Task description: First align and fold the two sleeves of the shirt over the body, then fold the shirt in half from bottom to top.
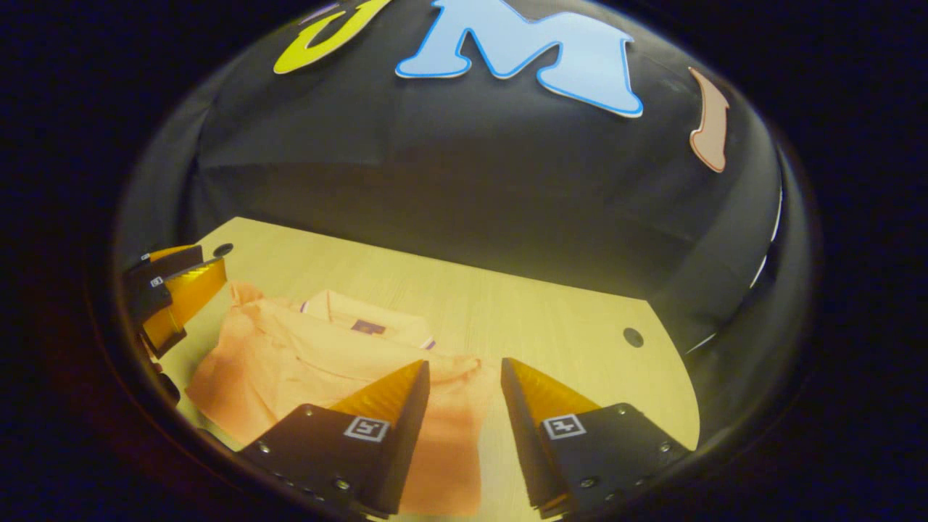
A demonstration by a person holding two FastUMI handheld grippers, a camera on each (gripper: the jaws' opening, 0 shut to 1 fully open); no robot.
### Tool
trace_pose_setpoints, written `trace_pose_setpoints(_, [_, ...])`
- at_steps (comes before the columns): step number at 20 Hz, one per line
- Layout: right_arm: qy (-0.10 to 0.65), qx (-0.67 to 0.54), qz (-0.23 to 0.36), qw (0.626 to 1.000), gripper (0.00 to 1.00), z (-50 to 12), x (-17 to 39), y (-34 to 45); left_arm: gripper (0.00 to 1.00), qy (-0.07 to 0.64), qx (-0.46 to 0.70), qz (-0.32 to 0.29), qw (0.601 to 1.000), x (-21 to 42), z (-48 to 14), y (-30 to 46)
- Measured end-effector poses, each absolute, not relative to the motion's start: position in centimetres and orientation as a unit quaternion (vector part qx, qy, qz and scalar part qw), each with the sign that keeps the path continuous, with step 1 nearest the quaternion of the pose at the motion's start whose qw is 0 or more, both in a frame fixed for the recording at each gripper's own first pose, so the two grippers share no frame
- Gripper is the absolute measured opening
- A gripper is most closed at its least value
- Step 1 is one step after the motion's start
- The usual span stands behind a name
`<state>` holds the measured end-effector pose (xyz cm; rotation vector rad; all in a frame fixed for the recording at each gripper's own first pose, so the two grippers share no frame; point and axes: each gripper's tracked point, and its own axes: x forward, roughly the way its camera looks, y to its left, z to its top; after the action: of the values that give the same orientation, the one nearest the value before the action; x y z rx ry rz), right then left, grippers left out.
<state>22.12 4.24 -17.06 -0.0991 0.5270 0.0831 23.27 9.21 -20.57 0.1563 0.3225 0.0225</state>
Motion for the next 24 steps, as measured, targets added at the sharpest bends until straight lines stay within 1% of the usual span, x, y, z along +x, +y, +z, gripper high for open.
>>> trace_pose_setpoints(1, [0.255, -0.049, 0.044, 0.965, 0.70, -16.4, 21.6, 4.3, 0.72, 0.155, 0.078, 0.013, 0.985, 22.7, -19.9, 9.3])
trace_pose_setpoints(2, [0.246, -0.052, 0.043, 0.967, 0.74, -15.6, 21.0, 4.1, 0.77, 0.151, 0.075, 0.016, 0.986, 22.0, -19.2, 9.4])
trace_pose_setpoints(3, [0.236, -0.056, 0.042, 0.969, 0.74, -14.9, 20.5, 3.9, 0.82, 0.146, 0.071, 0.020, 0.987, 21.3, -18.5, 9.5])
trace_pose_setpoints(4, [0.229, -0.059, 0.046, 0.971, 0.92, -14.1, 19.9, 3.9, 0.87, 0.140, 0.066, 0.022, 0.988, 20.7, -17.8, 9.6])
trace_pose_setpoints(5, [0.222, -0.063, 0.048, 0.972, 0.99, -14.0, 19.6, 3.2, 0.88, 0.134, 0.063, 0.025, 0.989, 19.9, -17.0, 9.6])
trace_pose_setpoints(6, [0.213, -0.064, 0.048, 0.974, 0.97, -13.2, 18.9, 3.2, 0.90, 0.126, 0.060, 0.030, 0.990, 19.1, -16.2, 9.8])
trace_pose_setpoints(8, [0.199, -0.058, 0.050, 0.977, 0.97, -12.0, 17.7, 3.2, 0.92, 0.111, 0.055, 0.035, 0.992, 17.6, -14.7, 9.8])
trace_pose_setpoints(9, [0.193, -0.053, 0.051, 0.979, 0.99, -11.3, 17.0, 3.3, 0.92, 0.106, 0.058, 0.036, 0.992, 16.8, -14.0, 9.7])
trace_pose_setpoints(10, [0.185, -0.047, 0.052, 0.980, 0.97, -10.6, 16.3, 3.3, 0.92, 0.101, 0.062, 0.039, 0.992, 16.1, -13.5, 9.7])
trace_pose_setpoints(15, [0.151, -0.041, 0.057, 0.986, 0.97, -7.1, 12.3, 3.6, 0.92, 0.069, 0.052, 0.042, 0.995, 12.3, -10.1, 8.7])
trace_pose_setpoints(19, [0.107, -0.051, 0.053, 0.992, 0.97, -4.0, 8.7, 3.1, 0.91, 0.053, 0.068, 0.029, 0.996, 9.4, -8.2, 6.7])
trace_pose_setpoints(24, [0.076, -0.032, 0.079, 0.993, 0.96, -2.0, 3.8, 3.2, 0.92, 0.035, 0.067, 0.019, 0.997, 5.2, -6.2, 3.7])
